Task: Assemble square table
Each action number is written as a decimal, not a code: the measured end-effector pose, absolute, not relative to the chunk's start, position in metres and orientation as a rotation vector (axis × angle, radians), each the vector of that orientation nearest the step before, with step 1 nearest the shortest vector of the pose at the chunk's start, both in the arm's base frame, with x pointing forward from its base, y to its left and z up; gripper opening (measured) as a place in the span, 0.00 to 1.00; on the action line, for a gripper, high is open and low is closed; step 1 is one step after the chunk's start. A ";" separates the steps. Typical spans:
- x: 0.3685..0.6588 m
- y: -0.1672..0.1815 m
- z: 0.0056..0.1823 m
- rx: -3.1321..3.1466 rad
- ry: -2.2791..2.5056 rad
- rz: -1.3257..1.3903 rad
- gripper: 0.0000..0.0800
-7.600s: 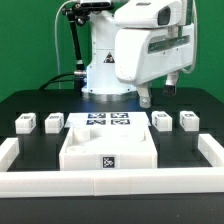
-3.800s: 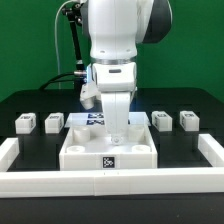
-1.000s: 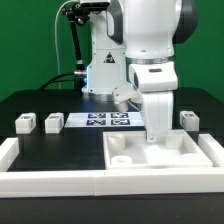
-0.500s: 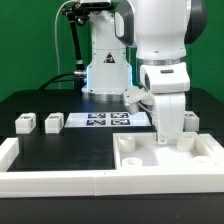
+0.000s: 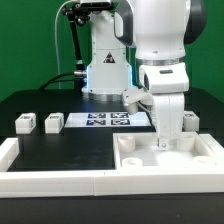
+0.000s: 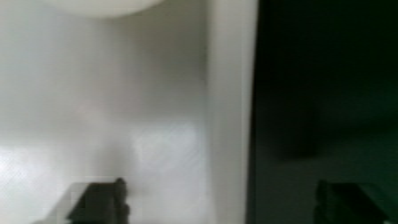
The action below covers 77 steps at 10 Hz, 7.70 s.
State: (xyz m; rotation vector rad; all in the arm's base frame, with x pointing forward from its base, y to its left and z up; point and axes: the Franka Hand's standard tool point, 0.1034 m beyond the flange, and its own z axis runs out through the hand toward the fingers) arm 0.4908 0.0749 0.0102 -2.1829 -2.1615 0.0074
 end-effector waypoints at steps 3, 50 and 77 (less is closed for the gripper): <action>0.491 0.075 0.010 -2.184 -2.161 0.007 0.81; 0.374 0.174 0.028 -2.805 -0.102 1.326 0.81; 0.408 0.158 0.063 -2.880 -0.073 1.062 0.36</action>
Offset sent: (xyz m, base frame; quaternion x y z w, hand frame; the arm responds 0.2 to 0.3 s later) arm 0.0000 0.0000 0.0000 0.0000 0.0000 0.0000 1.0000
